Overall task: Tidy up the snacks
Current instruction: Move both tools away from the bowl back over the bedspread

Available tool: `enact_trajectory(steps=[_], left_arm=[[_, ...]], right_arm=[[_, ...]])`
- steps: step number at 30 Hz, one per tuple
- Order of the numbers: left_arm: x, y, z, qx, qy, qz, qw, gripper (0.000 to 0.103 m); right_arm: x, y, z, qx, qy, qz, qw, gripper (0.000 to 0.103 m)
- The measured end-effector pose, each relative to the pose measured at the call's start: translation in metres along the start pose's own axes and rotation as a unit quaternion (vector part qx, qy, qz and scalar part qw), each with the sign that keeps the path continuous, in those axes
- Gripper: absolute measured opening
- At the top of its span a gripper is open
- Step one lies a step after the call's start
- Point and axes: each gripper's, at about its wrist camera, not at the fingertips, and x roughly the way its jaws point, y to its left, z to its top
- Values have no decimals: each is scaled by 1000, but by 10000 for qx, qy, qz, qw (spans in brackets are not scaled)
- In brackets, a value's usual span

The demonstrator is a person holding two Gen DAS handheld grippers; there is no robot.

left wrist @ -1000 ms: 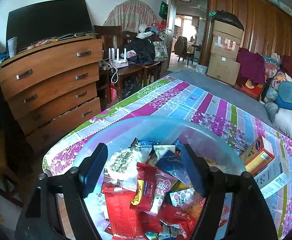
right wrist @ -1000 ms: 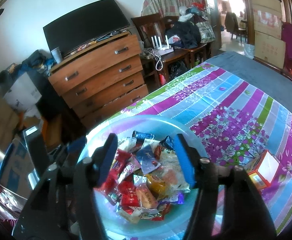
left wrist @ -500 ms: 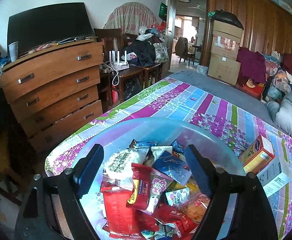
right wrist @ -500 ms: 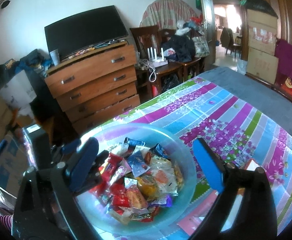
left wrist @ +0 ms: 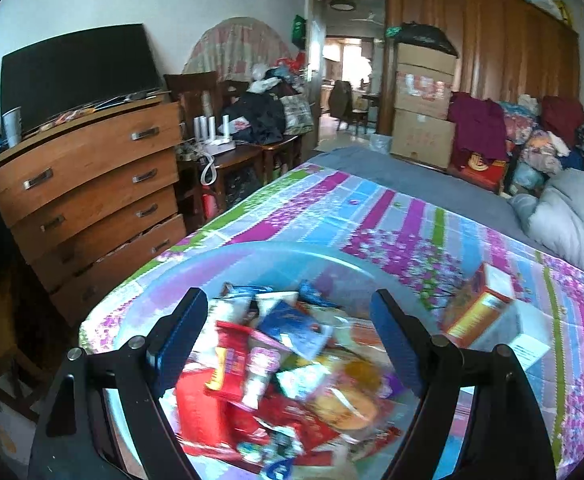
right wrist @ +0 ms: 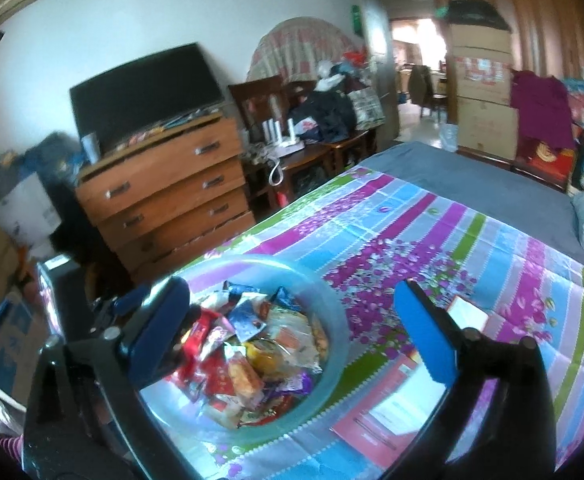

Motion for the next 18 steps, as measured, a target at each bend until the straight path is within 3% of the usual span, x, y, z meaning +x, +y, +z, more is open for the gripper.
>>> enact_trajectory(steps=[4,9,13,18], left_arm=[[-25,-38,-14,279,-209,-484,9982,85],[-63,-106,-60,821,-467,-1470,9846,85],[-76,-163,-105,1265,-252,-2182,9673,85],[-62,-220,-154,1697,326,-2622,9494,85]], right_arm=[[-46,-27,-26,112,-535,-498,9973,103],[-94,-70,-77,312,-798,-1417,9862,103],[-116,-113,-131,631,-553,-2091,9743,103],[-117,-164,-206,1229,96,-2643,9565,103]])
